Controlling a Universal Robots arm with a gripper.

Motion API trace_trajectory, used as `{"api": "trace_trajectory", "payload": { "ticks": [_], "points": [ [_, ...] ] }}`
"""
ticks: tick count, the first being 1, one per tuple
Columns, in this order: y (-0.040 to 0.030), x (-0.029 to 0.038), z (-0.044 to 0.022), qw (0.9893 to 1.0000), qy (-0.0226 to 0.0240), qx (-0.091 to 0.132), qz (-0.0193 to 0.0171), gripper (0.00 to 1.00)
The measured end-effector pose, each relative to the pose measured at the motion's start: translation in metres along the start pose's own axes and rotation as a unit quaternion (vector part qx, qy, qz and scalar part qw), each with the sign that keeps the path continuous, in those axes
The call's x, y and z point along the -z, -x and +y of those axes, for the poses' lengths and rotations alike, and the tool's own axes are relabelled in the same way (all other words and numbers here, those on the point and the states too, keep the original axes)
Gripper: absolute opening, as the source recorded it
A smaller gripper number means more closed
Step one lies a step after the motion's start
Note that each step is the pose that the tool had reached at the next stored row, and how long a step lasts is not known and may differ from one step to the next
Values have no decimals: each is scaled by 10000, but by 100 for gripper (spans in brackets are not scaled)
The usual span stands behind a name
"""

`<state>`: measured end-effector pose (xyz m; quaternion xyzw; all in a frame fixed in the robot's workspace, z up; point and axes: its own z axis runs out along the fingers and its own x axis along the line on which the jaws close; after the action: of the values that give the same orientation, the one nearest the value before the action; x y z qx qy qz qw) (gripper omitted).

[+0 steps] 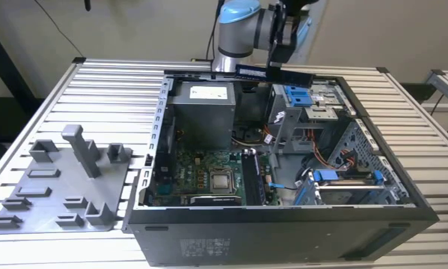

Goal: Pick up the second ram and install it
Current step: 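Insert the second ram into the second slot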

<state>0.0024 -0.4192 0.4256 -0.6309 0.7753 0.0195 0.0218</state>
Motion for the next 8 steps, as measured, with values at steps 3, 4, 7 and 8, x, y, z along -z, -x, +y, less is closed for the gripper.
{"api": "trace_trajectory", "payload": {
  "ticks": [3, 4, 7, 8],
  "points": [
    [-1, -3, 0, 9999, -9, -157, -1, 14],
    [-1, -4, 0, 9998, -13, -216, -1, 14],
    [-1, -7, 0, 9993, -23, -379, 0, 14],
    [-1, -8, 0, 9991, -26, -431, 0, 14]
  ]
}}
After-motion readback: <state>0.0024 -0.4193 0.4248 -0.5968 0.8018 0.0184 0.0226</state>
